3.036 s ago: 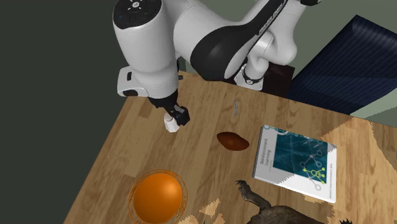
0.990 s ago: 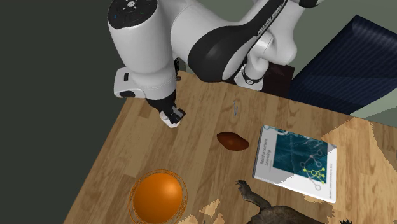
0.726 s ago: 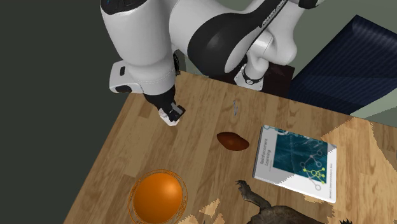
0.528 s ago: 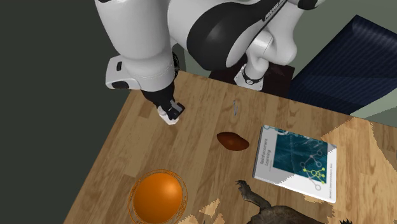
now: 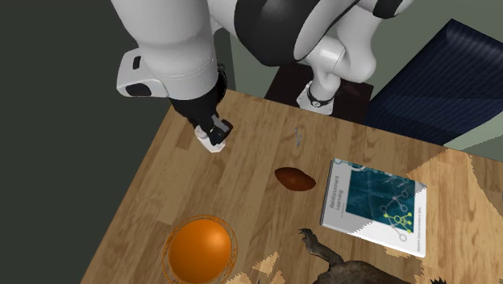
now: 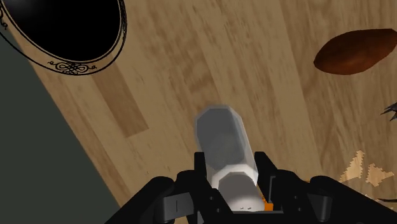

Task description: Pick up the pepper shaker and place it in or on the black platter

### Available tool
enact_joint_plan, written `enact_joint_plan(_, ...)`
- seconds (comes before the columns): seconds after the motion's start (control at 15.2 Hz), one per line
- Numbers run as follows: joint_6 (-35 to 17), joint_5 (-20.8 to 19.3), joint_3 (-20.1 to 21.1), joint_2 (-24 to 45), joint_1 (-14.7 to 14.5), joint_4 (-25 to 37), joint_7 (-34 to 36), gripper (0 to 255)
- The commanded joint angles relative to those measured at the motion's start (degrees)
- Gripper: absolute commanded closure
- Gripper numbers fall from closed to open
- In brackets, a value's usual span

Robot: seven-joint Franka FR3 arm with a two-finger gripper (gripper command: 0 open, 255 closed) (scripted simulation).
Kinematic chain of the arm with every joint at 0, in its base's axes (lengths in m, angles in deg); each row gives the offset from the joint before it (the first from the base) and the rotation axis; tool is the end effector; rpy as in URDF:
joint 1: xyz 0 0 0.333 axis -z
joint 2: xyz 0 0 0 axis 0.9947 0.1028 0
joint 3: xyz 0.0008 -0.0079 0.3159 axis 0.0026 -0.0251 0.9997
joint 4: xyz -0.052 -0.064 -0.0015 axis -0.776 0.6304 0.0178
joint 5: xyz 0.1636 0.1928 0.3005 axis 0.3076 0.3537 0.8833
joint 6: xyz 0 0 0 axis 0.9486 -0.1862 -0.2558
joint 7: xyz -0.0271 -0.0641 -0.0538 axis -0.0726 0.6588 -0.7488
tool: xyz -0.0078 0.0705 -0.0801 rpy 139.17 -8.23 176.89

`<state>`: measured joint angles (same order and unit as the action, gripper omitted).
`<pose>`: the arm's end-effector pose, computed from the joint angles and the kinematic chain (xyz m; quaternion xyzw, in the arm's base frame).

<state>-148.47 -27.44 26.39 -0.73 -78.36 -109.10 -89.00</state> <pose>0.5027 -0.2184 0.6910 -0.9907 0.1276 -0.0452 0.0156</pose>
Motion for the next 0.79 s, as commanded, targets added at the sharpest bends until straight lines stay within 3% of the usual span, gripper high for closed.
enact_joint_plan(0.0,1.01,0.21,-0.1,0.62,0.11,1.57,-0.12,255)
enact_joint_plan(0.73,2.6,-3.24,-5.89,-9.87,5.38,-7.15,-11.52,255)
